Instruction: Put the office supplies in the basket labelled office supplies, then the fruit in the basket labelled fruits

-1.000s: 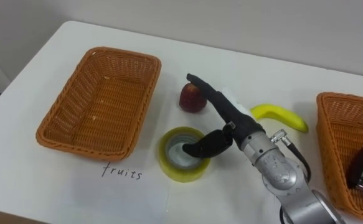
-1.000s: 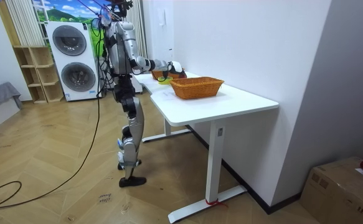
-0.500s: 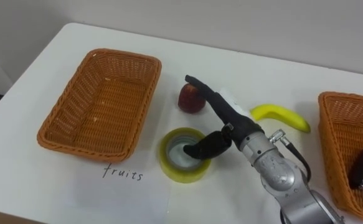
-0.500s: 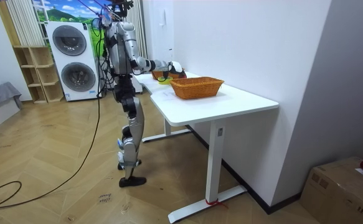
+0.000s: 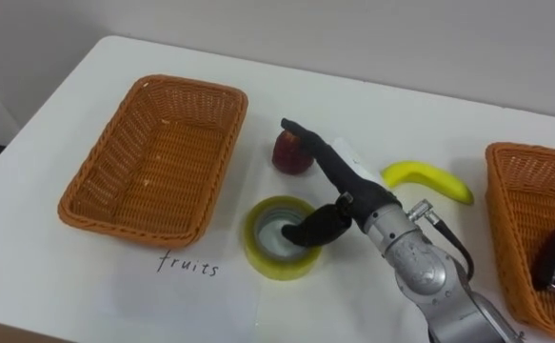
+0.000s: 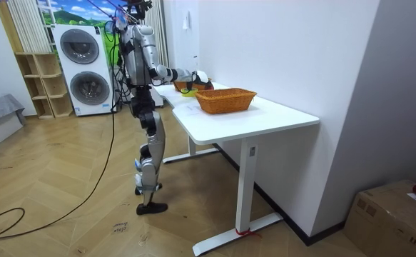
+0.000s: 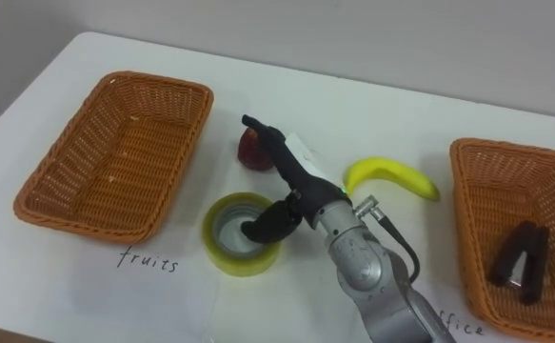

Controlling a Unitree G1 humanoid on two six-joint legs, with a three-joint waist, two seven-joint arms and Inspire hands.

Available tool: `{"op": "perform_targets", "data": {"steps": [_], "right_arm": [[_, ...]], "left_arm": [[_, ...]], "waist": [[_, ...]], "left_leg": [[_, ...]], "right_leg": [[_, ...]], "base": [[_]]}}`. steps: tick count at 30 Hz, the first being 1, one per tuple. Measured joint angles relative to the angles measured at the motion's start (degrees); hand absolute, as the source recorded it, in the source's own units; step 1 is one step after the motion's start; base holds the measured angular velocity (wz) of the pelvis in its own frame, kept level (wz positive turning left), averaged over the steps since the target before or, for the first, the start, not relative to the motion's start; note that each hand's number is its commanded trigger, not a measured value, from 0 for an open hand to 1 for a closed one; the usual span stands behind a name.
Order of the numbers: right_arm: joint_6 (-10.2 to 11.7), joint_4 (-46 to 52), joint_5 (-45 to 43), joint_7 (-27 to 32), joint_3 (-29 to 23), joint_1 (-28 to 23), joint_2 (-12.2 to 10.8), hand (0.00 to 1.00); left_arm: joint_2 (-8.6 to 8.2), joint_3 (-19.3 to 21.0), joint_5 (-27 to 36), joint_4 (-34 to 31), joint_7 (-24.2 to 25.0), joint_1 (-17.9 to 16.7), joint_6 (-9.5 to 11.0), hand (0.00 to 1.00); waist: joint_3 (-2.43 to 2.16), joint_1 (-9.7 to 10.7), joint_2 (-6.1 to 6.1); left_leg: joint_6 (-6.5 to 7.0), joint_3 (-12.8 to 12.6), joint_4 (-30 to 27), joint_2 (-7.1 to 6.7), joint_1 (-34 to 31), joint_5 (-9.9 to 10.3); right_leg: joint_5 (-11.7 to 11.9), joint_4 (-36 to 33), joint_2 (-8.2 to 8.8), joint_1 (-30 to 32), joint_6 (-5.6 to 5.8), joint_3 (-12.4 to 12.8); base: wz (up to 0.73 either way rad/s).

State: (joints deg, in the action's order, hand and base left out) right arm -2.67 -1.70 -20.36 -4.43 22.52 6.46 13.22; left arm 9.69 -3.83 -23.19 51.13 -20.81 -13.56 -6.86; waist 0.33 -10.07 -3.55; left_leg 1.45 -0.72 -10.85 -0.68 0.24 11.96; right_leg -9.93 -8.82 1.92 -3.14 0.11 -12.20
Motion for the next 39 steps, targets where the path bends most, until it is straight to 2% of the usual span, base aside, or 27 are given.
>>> {"op": "perform_targets", "data": {"steps": [14,18,23,28,32,39], "right_arm": [[-0.3,0.3,-0.6,0.5,0.0,0.0,-0.4,0.0],[-0.4,0.4,-0.5,1.2,0.2,0.0,-1.7,0.0],[-0.3,0.4,-0.4,3.0,1.1,0.0,-2.2,0.0],[0.6,0.3,-0.4,5.1,1.6,0.0,-2.2,0.0],[1.3,0.3,-0.4,6.4,2.1,0.0,-2.1,0.0],[1.9,0.3,-1.3,7.6,2.8,0.0,-2.2,0.0]], "left_arm": [[0.05,-0.4,0.2,-0.3,-1.3,0.2,-0.1,0.0],[0.14,-2.1,0.5,2.6,-2.5,0.7,1.0,0.0],[0.09,-2.1,0.5,4.6,-2.7,0.9,1.7,0.0],[0.0,-2.1,0.5,5.4,-2.7,1.6,2.2,0.0],[-0.02,-2.1,0.5,6.2,-2.7,2.5,2.4,0.0],[-0.04,-2.1,0.4,6.3,-2.7,2.9,3.2,0.0]], "waist": [[-0.01,0.0,-0.02],[0.01,0.0,0.02],[0.17,0.0,0.28],[0.51,0.1,1.12],[0.44,0.1,1.72],[0.32,0.2,1.56]], "left_leg": [[0.0,0.1,0.0,0.03,0.2,0.0],[0.0,0.1,0.0,0.01,0.3,0.0],[0.0,0.1,0.0,0.0,0.3,0.0],[0.0,0.0,0.0,0.0,0.2,0.0],[0.0,0.0,0.0,0.0,0.2,0.0],[0.01,0.0,0.0,-0.02,0.2,0.0]], "right_leg": [[0.0,0.0,-0.03,0.1,0.0,0.1],[0.0,0.0,-0.02,0.1,0.0,0.1],[0.0,0.0,0.0,0.1,0.0,0.1],[0.0,0.0,0.0,0.1,0.0,0.1],[0.0,0.1,-0.01,0.1,0.0,0.1],[0.0,0.1,0.0,0.1,0.0,0.2]], "base": [[0.0],[0.0],[0.0],[0.0],[0.0],[0.0]]}}
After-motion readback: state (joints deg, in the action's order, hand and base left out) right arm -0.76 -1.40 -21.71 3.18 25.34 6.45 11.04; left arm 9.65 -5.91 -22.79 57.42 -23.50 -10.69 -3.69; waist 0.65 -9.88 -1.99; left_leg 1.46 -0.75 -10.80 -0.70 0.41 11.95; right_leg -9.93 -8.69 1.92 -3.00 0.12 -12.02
